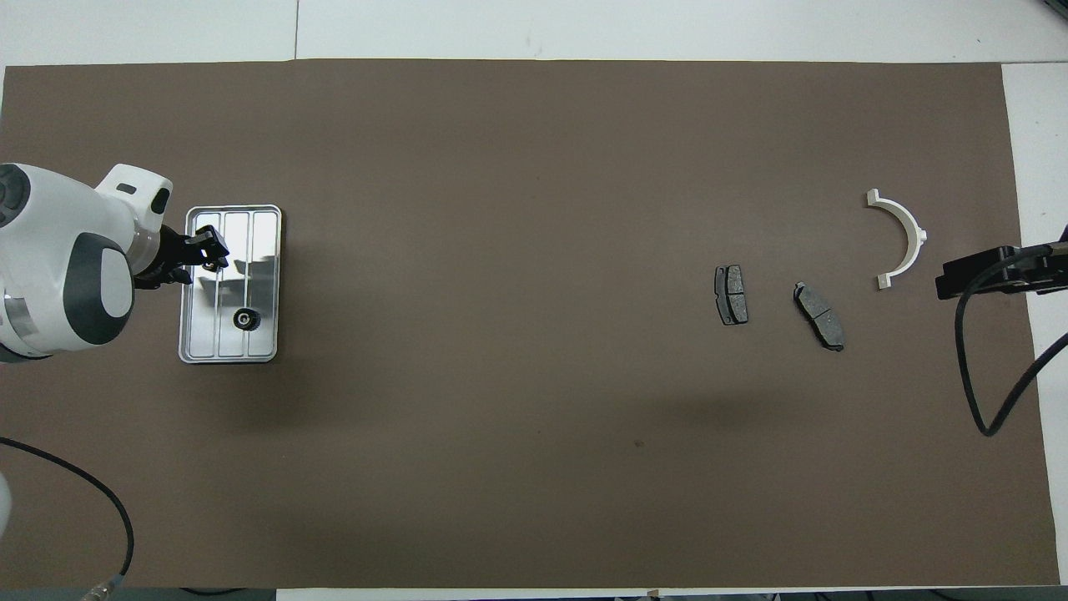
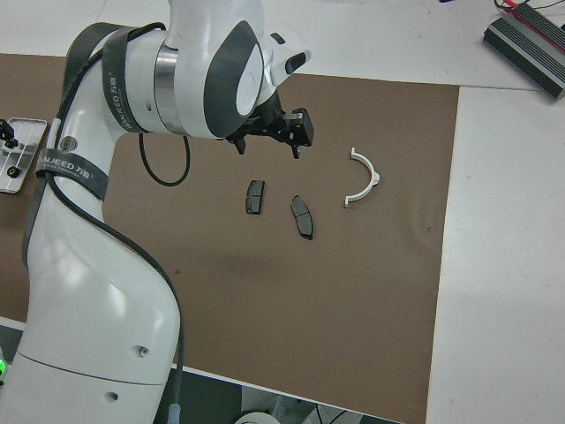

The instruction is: Pick bearing gear from pile to tray

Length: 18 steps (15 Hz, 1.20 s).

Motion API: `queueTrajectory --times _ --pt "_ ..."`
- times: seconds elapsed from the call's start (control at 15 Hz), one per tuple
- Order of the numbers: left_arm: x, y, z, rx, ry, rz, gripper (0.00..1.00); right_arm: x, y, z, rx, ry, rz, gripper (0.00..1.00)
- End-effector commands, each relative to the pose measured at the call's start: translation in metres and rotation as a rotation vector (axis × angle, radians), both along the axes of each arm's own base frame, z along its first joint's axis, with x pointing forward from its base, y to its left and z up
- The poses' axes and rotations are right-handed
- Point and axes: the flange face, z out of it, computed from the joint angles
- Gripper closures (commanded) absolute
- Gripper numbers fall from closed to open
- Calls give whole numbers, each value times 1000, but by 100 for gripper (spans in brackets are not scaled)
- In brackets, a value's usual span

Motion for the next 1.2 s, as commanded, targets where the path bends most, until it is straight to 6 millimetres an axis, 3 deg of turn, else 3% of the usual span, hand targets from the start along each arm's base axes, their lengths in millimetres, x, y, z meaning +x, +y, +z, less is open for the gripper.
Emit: queueTrajectory --times 0.0,0.13,0.2,0.47,0.74,0.94,1.14 --pt "-6 10 47 -28 8 8 31 -7 1 0 -6 -16 -18 0" --pt "-17 6 70 -40 32 8 20 -6 1 0 -7 -17 -18 0" --pt "-22 7 85 -46 34 10 1 -6 1 0 -6 -17 -18 0" --pt "-48 6 149 -69 46 -3 0 -7 1 0 -6 -16 -18 0" --pt "-87 10 211 -85 50 -14 0 -7 0 1 -6 -16 -18 0" --pt "-110 19 229 -100 92 -71 0 -7 0 1 -6 -16 -18 0" --pt "-111 19 227 -101 102 -79 0 -7 0 1 -6 -16 -20 0"
